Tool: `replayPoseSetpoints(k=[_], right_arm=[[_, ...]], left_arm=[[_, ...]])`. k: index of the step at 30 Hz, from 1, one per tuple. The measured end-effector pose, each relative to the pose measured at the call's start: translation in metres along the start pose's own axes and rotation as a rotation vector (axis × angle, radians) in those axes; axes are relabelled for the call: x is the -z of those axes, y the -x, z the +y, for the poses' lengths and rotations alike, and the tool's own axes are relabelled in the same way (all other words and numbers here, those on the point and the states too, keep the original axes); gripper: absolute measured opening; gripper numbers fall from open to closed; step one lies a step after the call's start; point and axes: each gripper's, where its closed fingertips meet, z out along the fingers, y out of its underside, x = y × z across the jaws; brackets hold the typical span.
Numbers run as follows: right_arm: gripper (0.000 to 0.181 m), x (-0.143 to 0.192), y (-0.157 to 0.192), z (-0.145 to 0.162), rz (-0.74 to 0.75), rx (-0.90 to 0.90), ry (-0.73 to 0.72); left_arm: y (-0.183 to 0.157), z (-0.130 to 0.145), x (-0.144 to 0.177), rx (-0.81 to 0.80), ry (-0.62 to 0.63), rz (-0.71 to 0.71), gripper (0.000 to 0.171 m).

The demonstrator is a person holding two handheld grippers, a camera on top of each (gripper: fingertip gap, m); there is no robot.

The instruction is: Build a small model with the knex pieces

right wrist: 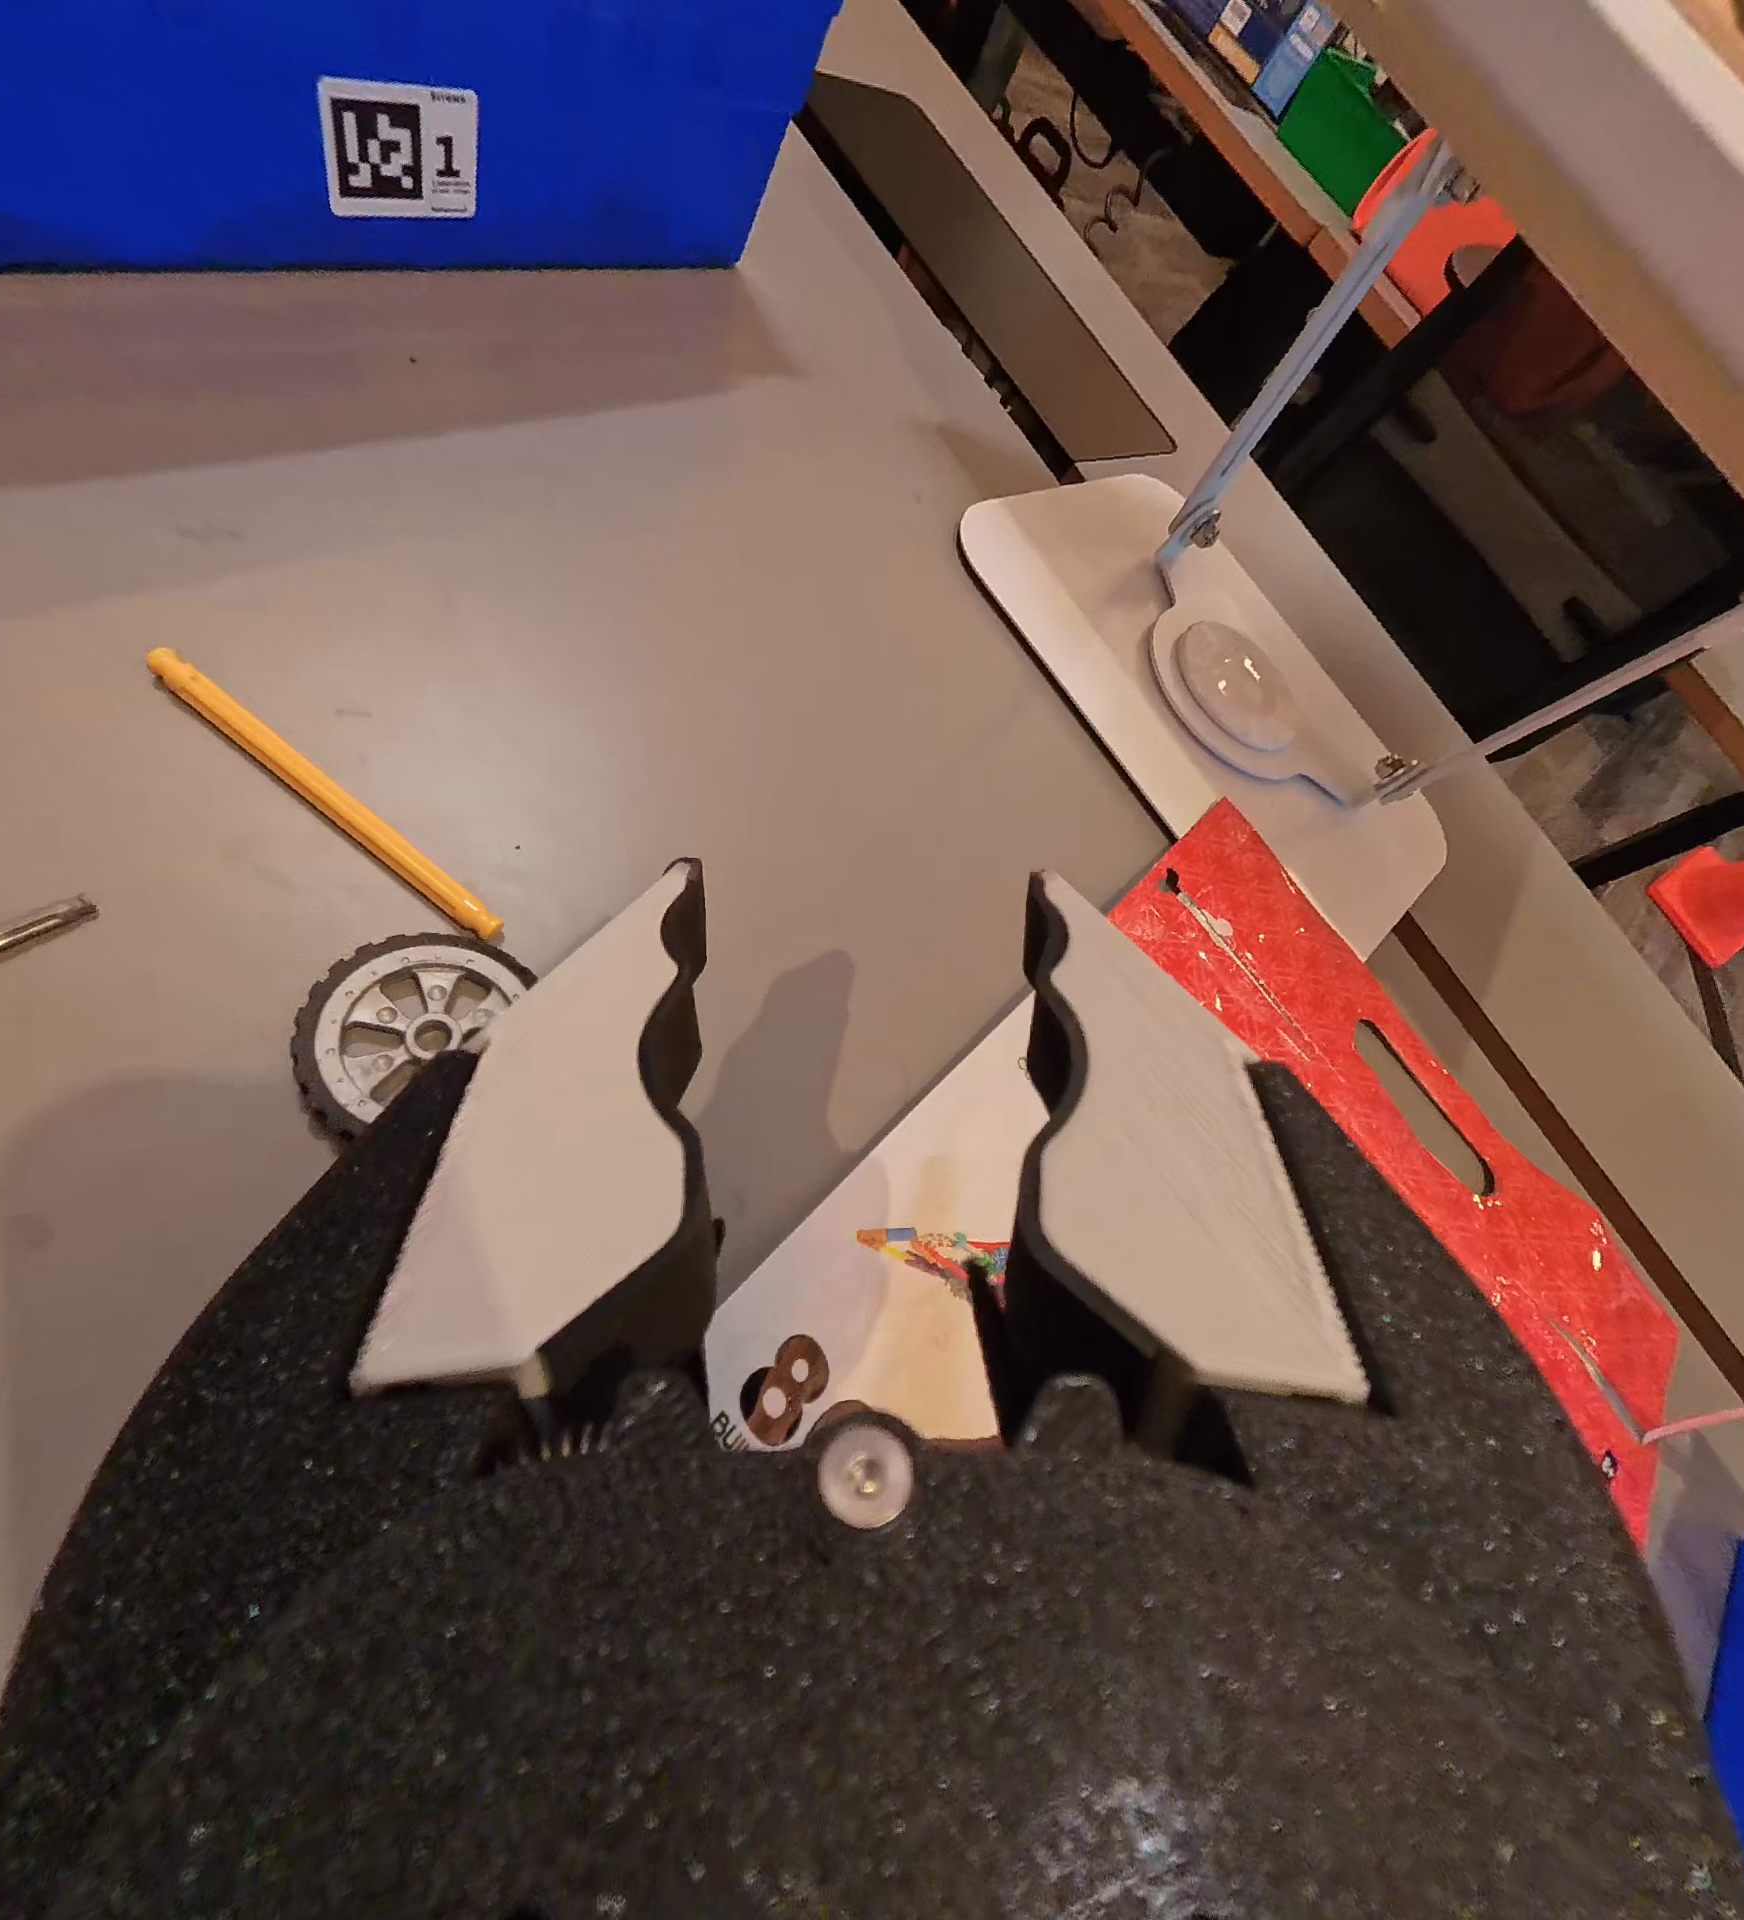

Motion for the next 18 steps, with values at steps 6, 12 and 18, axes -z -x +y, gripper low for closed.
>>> replayPoseSetpoints(k=[6, 12, 18], right_arm=[[0.057, 0.005, 0.001, -0.003, -0.002, 0.014, -0.014], [0.050, 0.011, 0.000, -0.006, -0.005, 0.011, -0.032], [0.049, 0.011, 0.003, -0.007, -0.018, 0.011, -0.037]], left_arm=[[0.014, -0.005, -0.025, -0.137, 0.087, 0.043, 0.054], [0.032, 0.016, -0.041, -0.201, 0.228, 0.084, 0.028], [0.037, 0.029, -0.063, -0.259, 0.347, 0.207, 0.018]])
